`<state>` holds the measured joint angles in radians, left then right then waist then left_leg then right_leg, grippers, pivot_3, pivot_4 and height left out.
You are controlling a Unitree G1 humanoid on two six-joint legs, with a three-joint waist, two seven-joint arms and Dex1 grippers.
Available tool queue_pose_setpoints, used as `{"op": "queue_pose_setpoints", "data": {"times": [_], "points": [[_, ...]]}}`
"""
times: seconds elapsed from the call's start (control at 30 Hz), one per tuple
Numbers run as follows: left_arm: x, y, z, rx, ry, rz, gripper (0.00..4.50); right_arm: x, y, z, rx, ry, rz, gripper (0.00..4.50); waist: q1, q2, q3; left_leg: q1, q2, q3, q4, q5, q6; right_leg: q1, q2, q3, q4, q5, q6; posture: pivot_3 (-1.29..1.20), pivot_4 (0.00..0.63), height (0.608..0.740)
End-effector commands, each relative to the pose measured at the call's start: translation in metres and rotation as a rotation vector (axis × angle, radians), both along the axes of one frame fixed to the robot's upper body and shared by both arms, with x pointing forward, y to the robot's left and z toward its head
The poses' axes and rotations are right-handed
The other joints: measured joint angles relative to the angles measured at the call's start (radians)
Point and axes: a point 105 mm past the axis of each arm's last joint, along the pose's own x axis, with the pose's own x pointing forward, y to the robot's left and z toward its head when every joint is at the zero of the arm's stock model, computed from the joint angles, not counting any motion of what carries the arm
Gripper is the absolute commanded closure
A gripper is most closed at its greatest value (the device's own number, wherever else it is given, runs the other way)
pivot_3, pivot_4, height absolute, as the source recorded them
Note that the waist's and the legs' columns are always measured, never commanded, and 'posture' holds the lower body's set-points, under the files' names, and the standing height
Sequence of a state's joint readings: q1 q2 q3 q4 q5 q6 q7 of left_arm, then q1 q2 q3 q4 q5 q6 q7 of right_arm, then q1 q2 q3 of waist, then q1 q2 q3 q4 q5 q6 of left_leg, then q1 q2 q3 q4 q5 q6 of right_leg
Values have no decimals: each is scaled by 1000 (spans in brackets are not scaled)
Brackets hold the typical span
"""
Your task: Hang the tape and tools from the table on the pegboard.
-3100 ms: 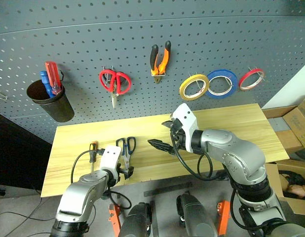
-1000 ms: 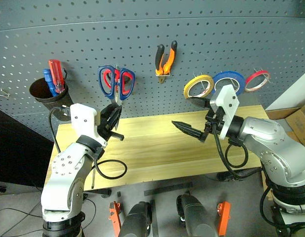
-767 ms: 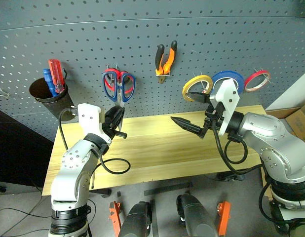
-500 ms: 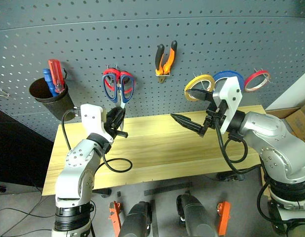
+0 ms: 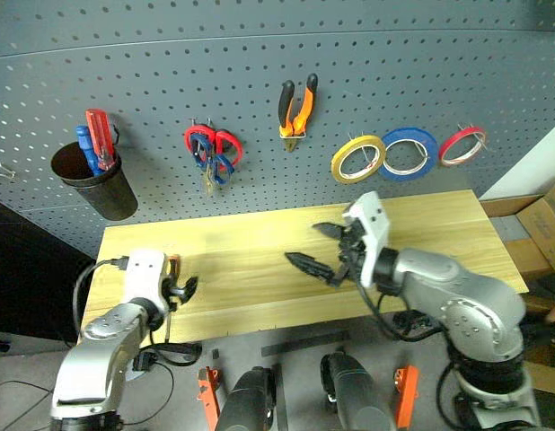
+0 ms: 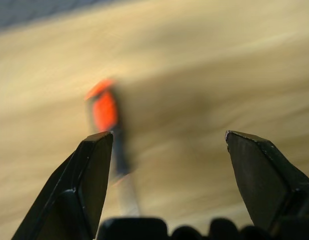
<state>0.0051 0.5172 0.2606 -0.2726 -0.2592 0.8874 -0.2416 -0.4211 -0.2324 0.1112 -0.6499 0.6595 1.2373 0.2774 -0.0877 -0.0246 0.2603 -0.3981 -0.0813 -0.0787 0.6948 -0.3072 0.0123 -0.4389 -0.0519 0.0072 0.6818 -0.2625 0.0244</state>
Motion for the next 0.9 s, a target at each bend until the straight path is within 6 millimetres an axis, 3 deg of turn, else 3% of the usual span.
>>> {"op": "queue_pose_setpoints", "data": {"times": [0.03, 0.2, 0.4, 0.5, 0.77, 0.9], "points": [[15, 19, -2, -25, 47, 102, 675, -2, 11, 7, -8, -19, 3, 0, 9, 0, 0, 0, 0, -1, 1, 0, 0, 0, 0, -1, -1, 1, 1, -173, 263, 740], [35, 23, -18, -66, 129, 126, 675, 7, 18, 10, -28, -22, -5, 0, 3, -1, -1, 0, -1, 1, 1, 0, 0, 0, -1, -3, -1, 3, 1, -182, 272, 740], [42, 30, -28, -105, 165, 180, 675, 5, 29, 17, -48, -55, 61, 0, -13, -1, -1, -1, 1, 3, -1, 0, -1, -3, -1, -4, -2, 3, 1, -201, 284, 740], [36, 33, -33, -98, 188, 199, 1226, 1, 33, 19, -50, -63, 97, 0, -18, -1, -1, -1, 1, 4, -1, 0, -1, -3, -1, -4, -2, 3, 1, -201, 284, 740], [19, 36, -37, -136, 178, 248, 4077, -4, 29, 24, -66, -128, 145, 0, -21, -1, -1, 0, 2, 4, -1, 0, -1, -3, -2, -4, -2, 3, 1, -188, 278, 740], [16, 39, -40, -133, 181, 262, 4082, 0, 25, 24, -75, -149, 128, 0, -20, -1, -1, 0, 2, 4, -1, 0, -1, -3, -2, -4, -2, 3, 1, -190, 277, 740]]}}
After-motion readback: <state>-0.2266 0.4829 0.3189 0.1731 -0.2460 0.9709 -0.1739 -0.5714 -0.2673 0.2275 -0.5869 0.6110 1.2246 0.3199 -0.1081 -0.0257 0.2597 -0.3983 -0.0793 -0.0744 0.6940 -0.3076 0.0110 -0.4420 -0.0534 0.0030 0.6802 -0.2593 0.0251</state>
